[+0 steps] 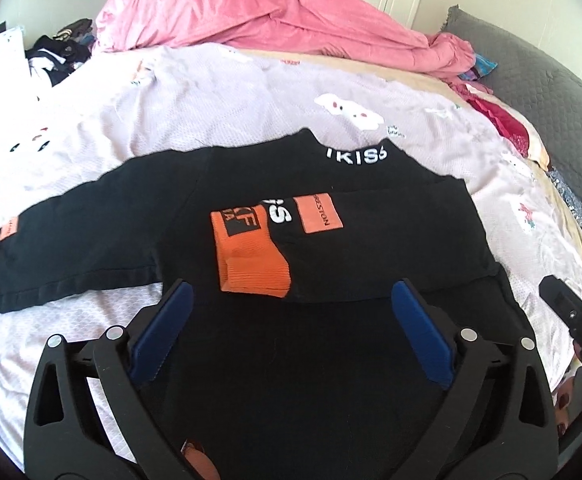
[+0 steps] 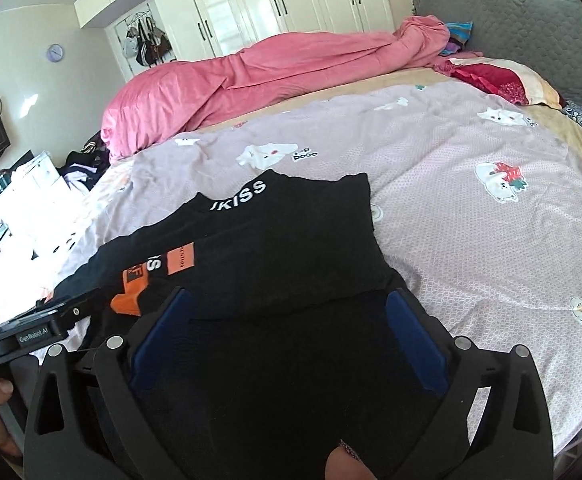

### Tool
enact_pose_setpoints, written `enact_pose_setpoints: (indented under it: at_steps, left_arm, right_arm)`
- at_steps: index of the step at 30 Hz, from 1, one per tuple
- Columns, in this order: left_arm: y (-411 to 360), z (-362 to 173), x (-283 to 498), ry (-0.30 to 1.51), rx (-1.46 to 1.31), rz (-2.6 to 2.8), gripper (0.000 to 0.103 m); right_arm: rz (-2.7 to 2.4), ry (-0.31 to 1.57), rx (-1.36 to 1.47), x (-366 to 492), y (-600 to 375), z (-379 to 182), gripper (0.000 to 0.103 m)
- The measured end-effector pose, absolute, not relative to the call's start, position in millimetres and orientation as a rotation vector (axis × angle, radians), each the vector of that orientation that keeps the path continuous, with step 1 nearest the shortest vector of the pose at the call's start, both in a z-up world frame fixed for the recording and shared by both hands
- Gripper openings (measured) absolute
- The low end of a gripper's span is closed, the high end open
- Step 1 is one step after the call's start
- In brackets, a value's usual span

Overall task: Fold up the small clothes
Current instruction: 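Move the left tool to the other orange cuff and grasp it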

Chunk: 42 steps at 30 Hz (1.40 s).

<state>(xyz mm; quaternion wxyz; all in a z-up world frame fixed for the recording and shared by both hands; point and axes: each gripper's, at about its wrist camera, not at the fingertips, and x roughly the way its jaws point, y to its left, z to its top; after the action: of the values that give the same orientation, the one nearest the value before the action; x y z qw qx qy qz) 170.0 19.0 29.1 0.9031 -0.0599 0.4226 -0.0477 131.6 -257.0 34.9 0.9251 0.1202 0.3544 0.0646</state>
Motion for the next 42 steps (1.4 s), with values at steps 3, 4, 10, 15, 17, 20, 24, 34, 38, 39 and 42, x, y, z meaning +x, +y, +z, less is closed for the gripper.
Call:
enact_pose_setpoints:
  at_steps: [3,4,10,15,17,20,24,34,38,39,42]
  left_arm:
    - [26.3,33.8,165.1,0.862,-0.139,-0.090,0.094]
    - [29.1,35.4,163.6,0.856,-0.145,-0.089,0.094]
    - [44.8,40.4,156.0,0.845,-0.160,-0.073,0.094]
    - [61.2,43.5,148.5,0.838,-0.160,-0.040,0.094]
    - [70.0,44.8,144.8,0.832,-0.171,-0.029,0.094]
    - [81.7,46.7,139.0,0.822,-0.179,-0.016,0.094]
    - [99.6,48.8,132.4,0.811,-0.206,0.005,0.094]
    - [137.4,50.0,119.4,0.790,-0.260,0.060,0.094]
    - [153.4,49.9,116.2,0.786,-0.276,0.081,0.094]
    - [158.6,49.9,114.4,0.782,-0.275,0.089,0.094]
    - [173.8,47.9,109.8,0.781,-0.296,0.113,0.094]
  right_arm:
    - [0.143,0.731,0.244,130.1,-252.3,35.4,0.098]
    - [0.145,0.733,0.241,130.1,-249.5,35.5,0.098]
    - [0.182,0.732,0.225,128.2,-229.5,40.6,0.098]
    - [0.222,0.730,0.206,127.1,-207.6,47.0,0.098]
    - [0.239,0.728,0.195,127.2,-197.7,49.3,0.098]
    - [0.256,0.728,0.176,126.9,-183.1,51.6,0.098]
    - [0.274,0.737,0.162,127.5,-167.7,51.6,0.098]
    - [0.322,0.751,0.103,131.2,-128.5,54.2,0.098]
    - [0.335,0.759,0.092,132.9,-115.2,53.1,0.098]
    - [0.338,0.761,0.087,133.4,-111.7,52.6,0.098]
    - [0.351,0.771,0.077,135.6,-100.9,51.1,0.098]
